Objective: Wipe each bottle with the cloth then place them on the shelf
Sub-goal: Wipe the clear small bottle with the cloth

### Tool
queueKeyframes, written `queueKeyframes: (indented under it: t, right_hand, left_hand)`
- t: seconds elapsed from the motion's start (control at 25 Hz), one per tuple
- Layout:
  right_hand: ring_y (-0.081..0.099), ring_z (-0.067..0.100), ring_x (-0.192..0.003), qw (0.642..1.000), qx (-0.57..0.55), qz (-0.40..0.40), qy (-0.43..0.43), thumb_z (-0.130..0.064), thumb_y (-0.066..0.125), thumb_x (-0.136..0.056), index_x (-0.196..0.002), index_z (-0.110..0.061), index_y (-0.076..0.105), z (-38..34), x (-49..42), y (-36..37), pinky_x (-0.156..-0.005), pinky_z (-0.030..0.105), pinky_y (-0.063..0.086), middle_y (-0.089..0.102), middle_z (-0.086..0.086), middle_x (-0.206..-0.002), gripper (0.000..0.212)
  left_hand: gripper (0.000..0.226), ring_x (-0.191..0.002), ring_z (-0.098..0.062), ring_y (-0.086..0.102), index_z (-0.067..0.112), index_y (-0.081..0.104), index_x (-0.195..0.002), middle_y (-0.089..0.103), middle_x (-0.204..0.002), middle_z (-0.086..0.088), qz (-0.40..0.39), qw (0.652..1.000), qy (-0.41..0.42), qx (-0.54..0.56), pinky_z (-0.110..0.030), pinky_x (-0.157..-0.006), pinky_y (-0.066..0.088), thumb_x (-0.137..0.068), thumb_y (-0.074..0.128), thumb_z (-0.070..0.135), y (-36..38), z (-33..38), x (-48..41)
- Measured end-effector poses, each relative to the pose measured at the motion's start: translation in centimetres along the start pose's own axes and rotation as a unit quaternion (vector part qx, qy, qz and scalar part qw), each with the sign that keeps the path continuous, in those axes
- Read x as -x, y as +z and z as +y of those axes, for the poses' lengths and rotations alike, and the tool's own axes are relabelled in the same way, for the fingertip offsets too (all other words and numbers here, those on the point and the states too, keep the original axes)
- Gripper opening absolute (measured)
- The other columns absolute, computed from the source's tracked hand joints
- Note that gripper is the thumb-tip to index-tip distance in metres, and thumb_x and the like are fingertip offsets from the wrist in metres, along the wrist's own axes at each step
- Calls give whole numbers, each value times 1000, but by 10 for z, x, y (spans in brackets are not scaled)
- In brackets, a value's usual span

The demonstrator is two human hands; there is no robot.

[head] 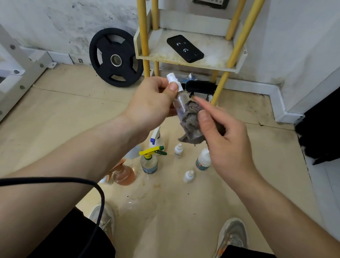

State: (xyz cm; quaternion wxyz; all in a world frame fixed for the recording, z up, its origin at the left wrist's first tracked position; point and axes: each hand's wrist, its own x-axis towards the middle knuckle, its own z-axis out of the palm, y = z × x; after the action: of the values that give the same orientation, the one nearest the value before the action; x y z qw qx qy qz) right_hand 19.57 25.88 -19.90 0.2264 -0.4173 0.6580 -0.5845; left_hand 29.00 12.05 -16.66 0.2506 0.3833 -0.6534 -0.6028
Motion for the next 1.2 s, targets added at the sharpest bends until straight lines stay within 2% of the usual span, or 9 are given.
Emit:
queueKeyframes:
  t: [0.16, 0.36, 0.48, 0.6, 0.72, 0.88, 1.0, 1.12, 1.2]
  right_hand:
    - [65, 17, -118, 999, -45, 6, 29, -6, 76, -87, -112, -22, 74, 4, -5, -6, -95, 31, 56, 70, 6, -121, 30]
    - [71, 18, -105, 999, -38, 10, 32, -4, 77, -85, -103, -24, 69, 10, -7, -11, -90, 39, 60, 71, 7, -117, 28]
    - [66, 13, -109, 992, 108, 9, -59, -7, 77, -80, -104, -24, 69, 16, -7, -15, -92, 32, 55, 64, 2, -115, 30]
    - [58, 17, -121, 949, 263, -5, -174, -12, 76, -83, -112, -17, 70, 20, -2, -11, -98, 29, 49, 57, 4, -123, 31]
    - [59, 15, -117, 949, 270, 16, -161, -18, 75, -86, -116, -19, 71, 24, -3, -10, -96, 26, 48, 60, 2, -122, 31]
    - [67, 9, -105, 992, 111, 33, -49, -21, 74, -88, -113, -25, 70, 21, -8, -9, -88, 33, 56, 70, -5, -112, 26]
    - [70, 14, -102, 998, -23, 42, 37, -17, 67, -96, -111, -23, 69, 17, -15, -12, -84, 29, 58, 73, 0, -108, 16]
    - [72, 26, -100, 953, -225, 26, 201, -21, 54, -103, -119, -12, 67, 14, -21, -17, -79, 40, 59, 73, 12, -113, 22]
    - [72, 27, -97, 918, -307, 0, 252, -20, 50, -104, -122, -8, 64, 15, -20, -18, -76, 40, 58, 72, 15, -115, 25]
  left_hand:
    - [31, -81, -15, 69, -7, 59, -117, 66, -105, -19, 51, 998, -20, 25, -20, -62, 59, -108, 42, 17, 7, 0, -2]
    - [32, -80, -20, 70, -9, 60, -110, 69, -104, -19, 68, 992, -80, 64, -23, -62, 60, -108, 44, 19, 9, -4, -3]
    - [28, -88, -26, 72, -2, 58, -115, 68, -106, -16, 87, 987, -110, 80, -27, -65, 62, -106, 47, 22, 8, -5, -7]
    - [32, -94, -30, 72, -2, 53, -125, 65, -113, -20, 79, 982, -147, 92, -32, -69, 63, -105, 49, 23, 5, -6, -11]
    - [27, -90, -27, 72, -3, 59, -115, 66, -112, -19, 39, 991, -116, 44, -31, -73, 63, -106, 47, 20, 5, -4, -6]
    - [24, -68, -11, 71, -3, 61, -104, 67, -94, -12, -15, 998, -56, 0, -23, -65, 61, -107, 44, 15, 11, -2, 5]
    - [27, -78, -20, 68, -10, 58, -105, 62, -96, -18, -64, 997, -44, -20, -27, -69, 62, -107, 43, 14, 14, -5, 7]
    - [23, -85, -24, 67, -5, 58, -96, 61, -95, -18, -79, 997, -25, 8, -32, -74, 63, -106, 45, 11, 14, -3, 7]
    - [23, -84, -21, 67, -1, 58, -93, 62, -93, -15, -58, 998, -23, 25, -30, -72, 62, -106, 44, 10, 14, -1, 6]
